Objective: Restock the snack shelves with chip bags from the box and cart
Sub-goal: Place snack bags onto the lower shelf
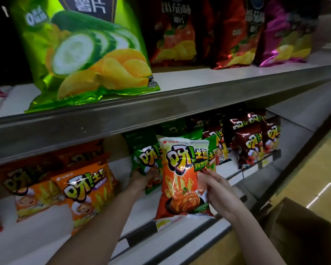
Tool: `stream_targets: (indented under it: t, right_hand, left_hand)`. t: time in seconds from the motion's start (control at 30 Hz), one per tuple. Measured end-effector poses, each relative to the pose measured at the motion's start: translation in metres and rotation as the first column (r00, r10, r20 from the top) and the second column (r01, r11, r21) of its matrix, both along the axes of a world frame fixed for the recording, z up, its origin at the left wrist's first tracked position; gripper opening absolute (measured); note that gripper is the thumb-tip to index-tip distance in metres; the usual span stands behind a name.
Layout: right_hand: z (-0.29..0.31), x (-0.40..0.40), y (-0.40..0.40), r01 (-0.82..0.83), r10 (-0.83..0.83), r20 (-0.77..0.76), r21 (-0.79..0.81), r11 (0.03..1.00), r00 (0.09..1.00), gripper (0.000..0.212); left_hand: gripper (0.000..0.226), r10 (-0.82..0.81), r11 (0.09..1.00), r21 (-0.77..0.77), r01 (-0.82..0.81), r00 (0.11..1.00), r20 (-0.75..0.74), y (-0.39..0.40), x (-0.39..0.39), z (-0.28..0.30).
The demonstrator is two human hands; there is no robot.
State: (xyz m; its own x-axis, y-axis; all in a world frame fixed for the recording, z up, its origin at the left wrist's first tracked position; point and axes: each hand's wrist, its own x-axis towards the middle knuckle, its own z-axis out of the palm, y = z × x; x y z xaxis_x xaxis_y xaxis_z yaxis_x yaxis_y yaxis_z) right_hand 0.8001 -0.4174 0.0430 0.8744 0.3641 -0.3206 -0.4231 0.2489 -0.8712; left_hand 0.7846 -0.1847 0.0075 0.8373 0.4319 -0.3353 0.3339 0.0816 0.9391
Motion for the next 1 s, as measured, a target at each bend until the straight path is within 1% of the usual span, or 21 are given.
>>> stream_targets:
  t: [0.03,0.1,0.13,0.2,0.23,0.27,0.33,0.37,0.4,0.43,0.5,0.53,0.57,0.63,0.67,0.7,0.8,0.83,0.87,0.93,1.0]
  right_hand:
    - [-0.001,0.003,0.004,-0.008,0.008,-0.007,-0.002,1.000,1.000,0.034]
    - [0.002,0.004,0.016,-0.050,0.050,0.002,0.008,0.999,0.999,0.037]
    - [0.004,0.002,0.023,-0.074,0.074,0.008,0.014,0.997,0.997,0.038]
    - [0.007,0.001,0.039,-0.107,0.107,0.016,0.029,0.994,0.994,0.039]
    - [0.008,0.000,0.048,-0.125,0.124,0.020,0.041,0.991,0.992,0.042]
    - [0.009,-0.003,0.058,-0.153,0.152,0.024,0.050,0.987,0.988,0.050]
    - [0.012,-0.009,0.085,-0.240,0.239,0.033,0.038,0.970,0.971,0.065]
    - [0.012,-0.013,0.098,-0.264,0.263,0.034,0.045,0.963,0.964,0.065]
    - [0.011,-0.018,0.113,-0.284,0.282,0.031,0.064,0.957,0.959,0.062]
    - [0.011,-0.024,0.129,-0.306,0.305,0.032,0.090,0.948,0.952,0.053]
    - [0.010,-0.043,0.164,-0.384,0.382,0.036,0.112,0.917,0.923,0.029]
    - [0.011,-0.055,0.181,-0.438,0.435,0.051,0.113,0.892,0.899,0.029]
    - [0.012,-0.070,0.198,-0.491,0.486,0.071,0.106,0.865,0.871,0.037]
    - [0.017,-0.102,0.230,-0.573,0.565,0.105,0.082,0.815,0.818,0.054]
    - [0.019,-0.118,0.245,-0.599,0.589,0.119,0.076,0.797,0.799,0.058]
    - [0.020,-0.134,0.261,-0.622,0.611,0.128,0.075,0.779,0.781,0.058]
    - [0.013,-0.187,0.306,-0.701,0.691,0.130,0.065,0.710,0.711,0.037]
    - [0.010,-0.207,0.321,-0.728,0.717,0.134,0.066,0.683,0.685,0.034]
    - [0.008,-0.228,0.336,-0.747,0.737,0.126,0.065,0.662,0.664,0.034]
    - [0.005,-0.271,0.367,-0.771,0.766,0.091,0.066,0.633,0.637,0.042]
    - [0.002,-0.323,0.403,-0.802,0.799,0.071,0.052,0.595,0.598,0.050]
  left_hand:
    - [0.033,-0.032,0.999,0.015,0.032,0.999,-0.030,0.000,-0.003,0.005]
    - [0.007,-0.078,0.996,0.039,0.082,0.993,-0.091,0.000,-0.010,0.016]
    - [0.004,-0.078,0.995,0.053,0.085,0.991,-0.113,0.001,-0.015,0.021]
    - [0.016,-0.067,0.996,0.046,0.073,0.991,-0.117,0.008,-0.024,0.029]
    - [0.024,-0.040,0.998,0.049,0.044,0.995,-0.091,0.012,-0.034,0.035]
    - [0.032,0.003,1.000,0.011,-0.002,0.998,-0.061,0.017,-0.045,0.041]
    - [0.050,0.087,0.984,-0.155,-0.087,0.996,-0.010,0.033,-0.068,0.044]
    - [0.064,0.088,0.973,-0.214,-0.081,0.996,0.022,0.040,-0.081,0.046]
    - [0.077,0.069,0.976,-0.212,-0.057,0.997,0.046,0.049,-0.096,0.046]
    - [0.087,0.068,0.981,-0.187,-0.053,0.995,0.073,0.058,-0.113,0.048]
    - [0.096,0.128,0.983,-0.149,-0.111,0.985,0.113,0.079,-0.148,0.050]
    - [0.093,0.174,0.977,-0.149,-0.152,0.974,0.145,0.091,-0.167,0.050]
    - [0.090,0.212,0.971,-0.151,-0.187,0.961,0.177,0.102,-0.186,0.051]
    - [0.090,0.270,0.960,-0.139,-0.244,0.938,0.217,0.121,-0.228,0.054]
    - [0.091,0.290,0.956,-0.119,-0.270,0.932,0.219,0.131,-0.247,0.051]
    - [0.090,0.310,0.950,-0.093,-0.297,0.924,0.222,0.141,-0.269,0.051]
    - [0.076,0.387,0.922,-0.065,-0.383,0.895,0.221,0.169,-0.335,0.053]
    - [0.073,0.420,0.907,-0.070,-0.415,0.882,0.215,0.180,-0.359,0.052]
    - [0.073,0.449,0.893,-0.078,-0.443,0.867,0.214,0.191,-0.384,0.051]
    - [0.074,0.477,0.878,-0.087,-0.470,0.848,0.231,0.213,-0.435,0.048]
    - [0.068,0.504,0.862,-0.084,-0.499,0.829,0.242,0.238,-0.492,0.046]
